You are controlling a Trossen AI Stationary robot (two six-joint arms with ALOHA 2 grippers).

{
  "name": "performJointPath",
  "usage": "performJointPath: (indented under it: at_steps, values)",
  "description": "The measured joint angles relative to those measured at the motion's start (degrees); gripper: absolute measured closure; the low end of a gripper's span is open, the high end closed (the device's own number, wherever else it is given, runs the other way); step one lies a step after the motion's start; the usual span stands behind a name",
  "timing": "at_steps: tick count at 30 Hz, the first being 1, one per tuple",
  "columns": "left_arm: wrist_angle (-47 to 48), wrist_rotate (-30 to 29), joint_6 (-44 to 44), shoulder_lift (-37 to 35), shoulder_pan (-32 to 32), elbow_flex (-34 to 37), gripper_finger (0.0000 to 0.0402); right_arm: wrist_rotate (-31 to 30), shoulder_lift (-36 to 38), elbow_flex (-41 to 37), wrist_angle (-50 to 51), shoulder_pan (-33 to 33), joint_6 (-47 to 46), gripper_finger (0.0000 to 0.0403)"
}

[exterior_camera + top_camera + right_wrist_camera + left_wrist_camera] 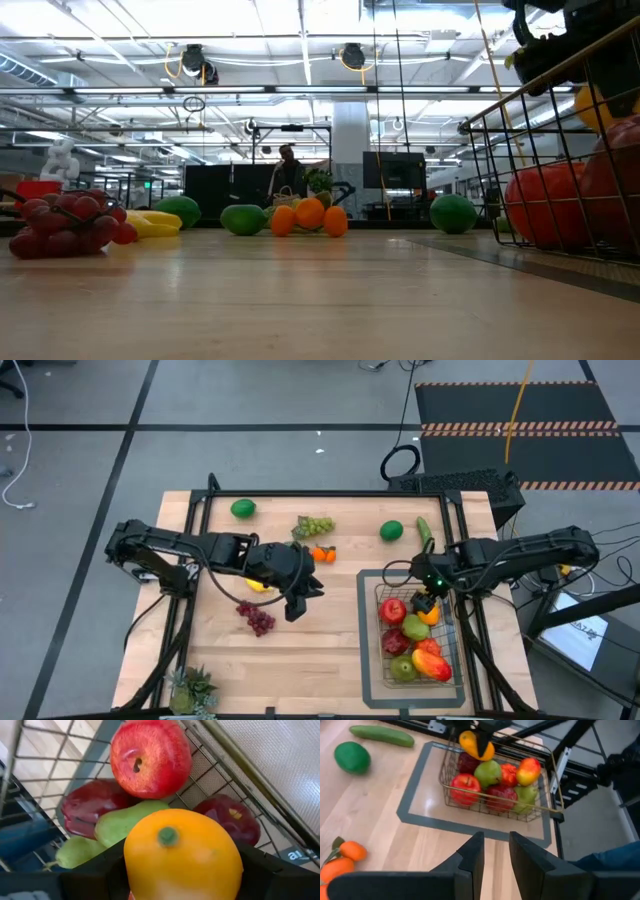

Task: Build produce basket
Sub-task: Put the yellow mango into the wire basket

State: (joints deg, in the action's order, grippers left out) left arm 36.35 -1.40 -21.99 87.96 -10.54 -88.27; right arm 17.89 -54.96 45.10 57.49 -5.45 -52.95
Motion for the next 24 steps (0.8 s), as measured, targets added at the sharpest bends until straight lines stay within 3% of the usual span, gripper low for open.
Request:
performJointPath:
  at_steps: [5, 11, 19, 24]
  values:
    - [1.12, 0.43, 0.28, 0.0, -0.87, 0.0, 0.0311, -0.31, -2.2, 0.0, -0.13, -0.63, 4.21, 0.0149]
    - [9.23, 0.43, -2.0, -0.02, -0.88, 0.0, 0.0302, -0.33, -1.95, 0.0, -1.58, -0.63, 2.65, 0.0108]
    - [28.16, -1.78, -11.16, -0.7, 2.7, 0.09, 0.0236, 0.11, 0.51, 0.0, -2.84, -0.66, -3.29, 0.009]
    - [31.02, -1.24, -7.68, -0.74, 6.02, 0.09, 0.0191, 0.39, 2.74, 0.0, -5.69, -0.66, -7.17, 0.0096]
